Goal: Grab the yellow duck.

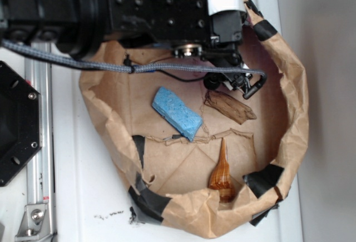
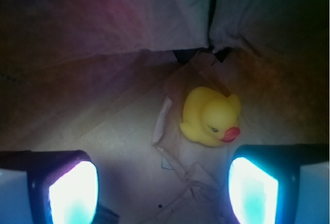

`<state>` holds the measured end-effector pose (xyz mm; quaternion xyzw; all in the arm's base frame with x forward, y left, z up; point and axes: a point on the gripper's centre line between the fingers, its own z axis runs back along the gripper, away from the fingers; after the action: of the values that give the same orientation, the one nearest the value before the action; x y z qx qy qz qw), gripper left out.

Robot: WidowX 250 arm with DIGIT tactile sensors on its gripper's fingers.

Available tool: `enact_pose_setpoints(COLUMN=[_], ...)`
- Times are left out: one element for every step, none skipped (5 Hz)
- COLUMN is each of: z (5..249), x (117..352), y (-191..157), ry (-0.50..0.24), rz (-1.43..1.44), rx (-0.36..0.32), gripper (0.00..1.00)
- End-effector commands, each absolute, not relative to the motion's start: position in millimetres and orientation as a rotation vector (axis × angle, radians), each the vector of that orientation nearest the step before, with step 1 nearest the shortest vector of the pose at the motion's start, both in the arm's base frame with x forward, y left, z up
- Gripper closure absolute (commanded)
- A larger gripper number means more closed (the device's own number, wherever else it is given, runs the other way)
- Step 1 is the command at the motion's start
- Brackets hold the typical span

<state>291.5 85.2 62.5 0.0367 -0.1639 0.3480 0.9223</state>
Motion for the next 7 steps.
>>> enact_pose_setpoints(z=[75,85,84,74,69,64,51], x=[302,311,318,320,318,317,313], y=[106,95,98,98,99,98,103], ry=[-0.458,-0.514,-0.517,-0.494,-0.492,-0.478,-0.457], rz=[0.662,0.599,0.592,0.578,0.578,0.574,0.587], rx=[0.041,0.006,0.013,0.038,0.061,0.069,0.088], gripper=[0.00,0.00,0.00,0.00,0.00,0.00,0.00])
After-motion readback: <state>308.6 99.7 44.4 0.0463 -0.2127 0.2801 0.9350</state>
